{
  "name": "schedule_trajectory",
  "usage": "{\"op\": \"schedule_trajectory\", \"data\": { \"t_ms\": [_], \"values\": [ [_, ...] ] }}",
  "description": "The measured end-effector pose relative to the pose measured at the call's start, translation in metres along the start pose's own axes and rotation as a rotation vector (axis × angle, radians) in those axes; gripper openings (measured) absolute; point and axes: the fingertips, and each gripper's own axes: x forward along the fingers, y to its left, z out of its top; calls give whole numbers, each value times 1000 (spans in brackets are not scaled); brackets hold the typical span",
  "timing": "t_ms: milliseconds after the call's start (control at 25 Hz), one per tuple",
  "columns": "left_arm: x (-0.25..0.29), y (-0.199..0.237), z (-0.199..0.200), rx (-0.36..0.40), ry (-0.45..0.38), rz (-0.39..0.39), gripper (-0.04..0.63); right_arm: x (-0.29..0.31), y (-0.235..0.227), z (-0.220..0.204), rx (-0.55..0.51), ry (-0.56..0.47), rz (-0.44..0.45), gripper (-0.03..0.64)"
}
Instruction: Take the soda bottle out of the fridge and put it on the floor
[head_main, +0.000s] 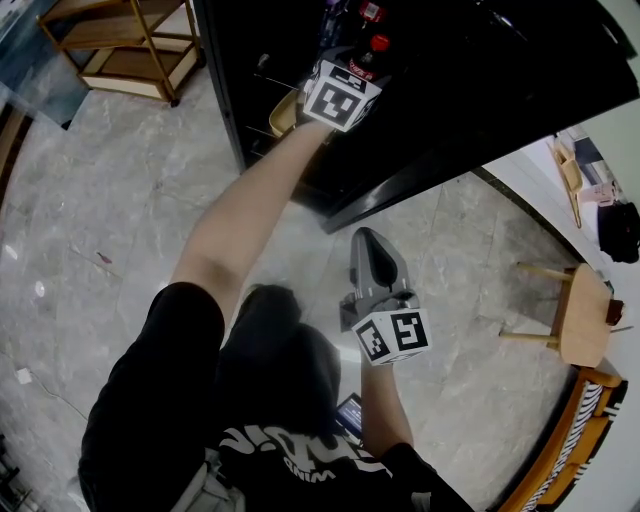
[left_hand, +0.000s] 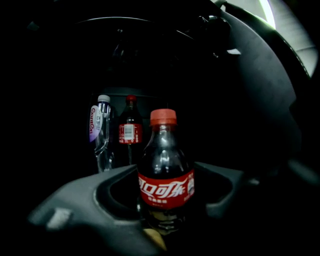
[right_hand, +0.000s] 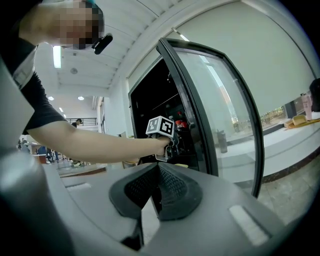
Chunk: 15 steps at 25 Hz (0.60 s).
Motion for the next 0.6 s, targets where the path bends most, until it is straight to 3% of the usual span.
{"op": "schedule_trajectory", "data": {
  "t_ms": [280,600],
  "values": [
    [-13,-17,-3,34,-32,-18,304,-7,-19,-37,-6,-3,-7,0],
    [-70,-29,0,60,-112,7,304,-25,-22,-78,-20,-22,21,0]
  ]
}}
